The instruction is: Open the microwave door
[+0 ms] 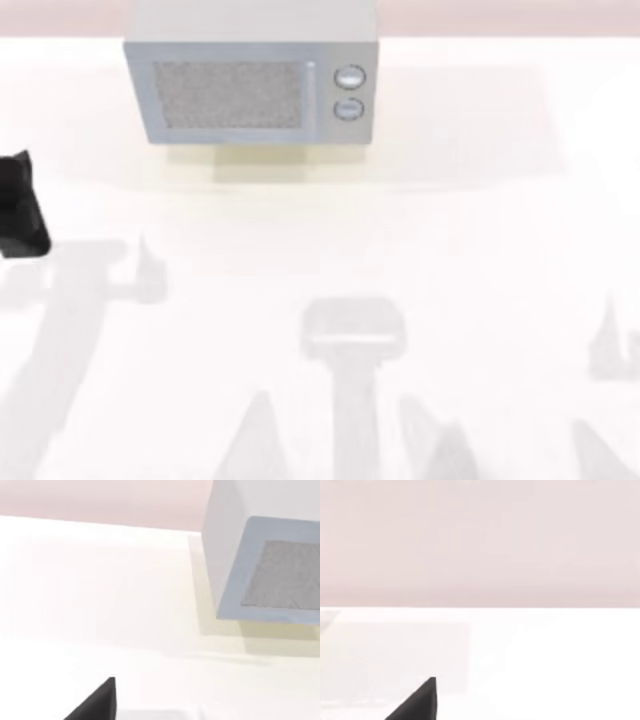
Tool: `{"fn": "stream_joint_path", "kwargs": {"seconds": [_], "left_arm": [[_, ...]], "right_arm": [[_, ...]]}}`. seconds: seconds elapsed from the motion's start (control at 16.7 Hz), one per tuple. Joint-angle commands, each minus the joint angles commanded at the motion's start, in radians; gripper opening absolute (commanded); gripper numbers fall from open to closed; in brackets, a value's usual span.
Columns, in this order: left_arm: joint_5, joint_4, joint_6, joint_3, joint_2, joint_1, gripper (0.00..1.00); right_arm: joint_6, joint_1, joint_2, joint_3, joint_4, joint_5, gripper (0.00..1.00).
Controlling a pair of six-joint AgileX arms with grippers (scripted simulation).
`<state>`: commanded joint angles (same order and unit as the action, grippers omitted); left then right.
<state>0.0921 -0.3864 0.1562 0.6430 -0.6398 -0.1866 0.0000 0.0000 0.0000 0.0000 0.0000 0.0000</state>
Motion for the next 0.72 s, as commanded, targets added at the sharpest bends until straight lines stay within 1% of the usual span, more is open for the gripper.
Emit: {"fn": "stream_joint_path", "kwargs": {"seconds": [0.48, 0.72], "left_arm": [[0.103, -0.424, 0.213, 0.921, -0.804, -0.221, 1.0], [0.15, -0.617, 0.305, 1.298, -1.145, -0.319, 1.0]], "right_arm": [[0.0, 0.0, 0.0, 0.0, 0.0, 0.0, 1.0], [0.0, 0.0, 0.0, 0.0, 0.0, 0.0, 1.0]]}}
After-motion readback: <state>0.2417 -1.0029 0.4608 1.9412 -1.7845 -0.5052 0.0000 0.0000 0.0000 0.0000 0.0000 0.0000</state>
